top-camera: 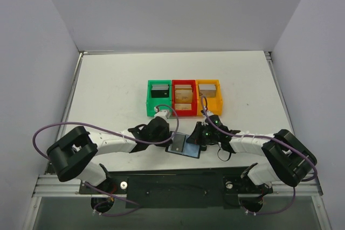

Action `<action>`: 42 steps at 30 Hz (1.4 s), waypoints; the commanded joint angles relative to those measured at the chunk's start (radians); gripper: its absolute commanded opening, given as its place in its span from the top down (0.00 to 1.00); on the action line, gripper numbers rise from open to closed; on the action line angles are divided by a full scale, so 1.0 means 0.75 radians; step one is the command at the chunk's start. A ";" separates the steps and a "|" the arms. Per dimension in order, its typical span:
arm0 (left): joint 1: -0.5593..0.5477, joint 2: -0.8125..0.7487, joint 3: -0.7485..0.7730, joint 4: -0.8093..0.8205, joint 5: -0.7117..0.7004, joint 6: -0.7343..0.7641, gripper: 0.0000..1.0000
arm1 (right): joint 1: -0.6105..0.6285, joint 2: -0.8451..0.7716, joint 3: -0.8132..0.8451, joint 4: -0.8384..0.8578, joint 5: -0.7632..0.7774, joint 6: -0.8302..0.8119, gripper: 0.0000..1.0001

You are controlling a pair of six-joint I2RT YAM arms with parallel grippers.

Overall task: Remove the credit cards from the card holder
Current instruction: Remove the credit card from the card holder.

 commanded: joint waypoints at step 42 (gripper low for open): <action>-0.105 0.161 0.001 0.154 0.024 -0.070 1.00 | 0.036 -0.229 -0.022 -0.394 0.110 -0.048 0.73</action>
